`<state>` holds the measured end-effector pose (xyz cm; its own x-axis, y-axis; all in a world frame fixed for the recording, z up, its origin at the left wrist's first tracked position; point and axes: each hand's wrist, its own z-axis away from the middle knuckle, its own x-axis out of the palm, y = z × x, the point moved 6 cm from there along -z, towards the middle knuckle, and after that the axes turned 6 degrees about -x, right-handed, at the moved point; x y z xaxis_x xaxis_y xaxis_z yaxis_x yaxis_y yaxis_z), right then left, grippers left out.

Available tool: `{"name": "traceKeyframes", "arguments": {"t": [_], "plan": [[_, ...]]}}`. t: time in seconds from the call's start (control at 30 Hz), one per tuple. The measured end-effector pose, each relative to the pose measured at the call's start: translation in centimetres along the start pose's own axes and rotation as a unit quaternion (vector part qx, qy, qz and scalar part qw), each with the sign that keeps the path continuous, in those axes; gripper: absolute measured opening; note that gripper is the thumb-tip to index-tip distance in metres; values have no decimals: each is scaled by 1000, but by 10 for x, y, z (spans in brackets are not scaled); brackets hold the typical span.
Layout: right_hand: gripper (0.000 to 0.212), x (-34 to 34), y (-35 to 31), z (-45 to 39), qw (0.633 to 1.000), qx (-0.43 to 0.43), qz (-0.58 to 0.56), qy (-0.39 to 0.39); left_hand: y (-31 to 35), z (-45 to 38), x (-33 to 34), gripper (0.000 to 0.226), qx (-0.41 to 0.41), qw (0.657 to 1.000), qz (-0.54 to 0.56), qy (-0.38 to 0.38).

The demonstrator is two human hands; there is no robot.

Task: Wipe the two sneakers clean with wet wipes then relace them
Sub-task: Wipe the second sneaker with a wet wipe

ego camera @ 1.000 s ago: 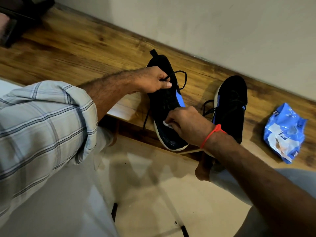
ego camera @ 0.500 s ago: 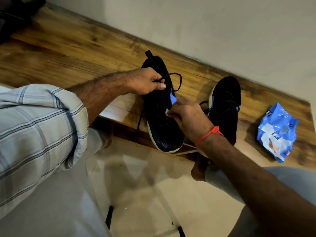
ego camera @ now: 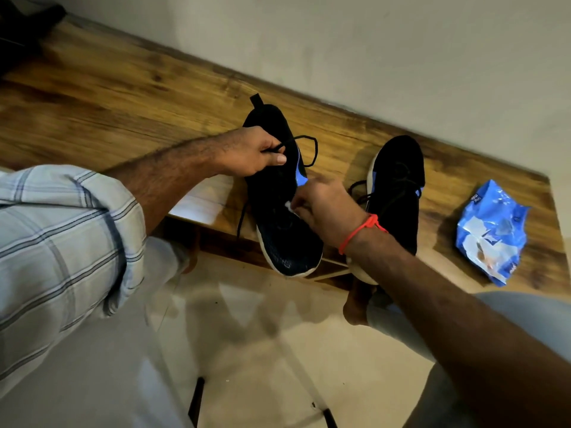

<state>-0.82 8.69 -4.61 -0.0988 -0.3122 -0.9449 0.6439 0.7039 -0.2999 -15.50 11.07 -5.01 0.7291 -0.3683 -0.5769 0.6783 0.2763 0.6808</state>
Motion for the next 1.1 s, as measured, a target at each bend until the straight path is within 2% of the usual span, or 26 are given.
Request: {"name": "traceKeyframes", "arguments": {"t": [0.13, 0.2, 0.27, 0.37, 0.4, 0.57, 0.7, 0.83, 0.9, 0.97, 1.03, 1.07, 1.1], "plan": [[15, 15, -6, 23, 986, -30, 49, -156, 0, 1, -3, 22, -1, 1000, 5, 6], [15, 6, -6, 28, 981, -37, 33, -186, 0, 1, -3, 23, 0, 1000, 22, 3], [14, -14, 2, 24, 991, -2, -7, -131, 0, 2, -3, 20, 2, 1000, 31, 1], [12, -41, 19, 14, 993, 63, -73, 70, 2, 1, -3, 15, 1, 1000, 28, 3], [12, -40, 17, 12, 991, 65, -69, 95, 2, 1, -2, 15, 0, 1000, 24, 4], [23, 8, -8, 14, 1000, 7, -4, 17, 1, 0, 0, 19, -6, 1000, 6, 4], [28, 6, -8, 25, 999, -3, -38, -1, 3, -1, 0, 25, -10, 1000, 2, 2], [25, 16, -4, 26, 992, 21, -9, -124, 3, 0, 1, 19, -11, 1000, 17, 2], [24, 11, -3, 29, 989, 28, -21, -147, 3, -1, 1, 18, -7, 1000, 22, 2], [22, -5, 2, 26, 994, 37, -62, -82, 2, -1, 0, 20, -4, 1000, 26, 0], [24, -29, 11, 22, 994, 57, -70, 69, 1, -3, -1, 22, -5, 1000, 22, 1], [26, -33, 16, 19, 988, 70, -68, 120, 1, -4, -1, 22, -6, 1000, 16, 1], [26, -31, 18, 17, 986, 78, -60, 132, 1, -4, -1, 22, -5, 1000, 11, 2]]}}
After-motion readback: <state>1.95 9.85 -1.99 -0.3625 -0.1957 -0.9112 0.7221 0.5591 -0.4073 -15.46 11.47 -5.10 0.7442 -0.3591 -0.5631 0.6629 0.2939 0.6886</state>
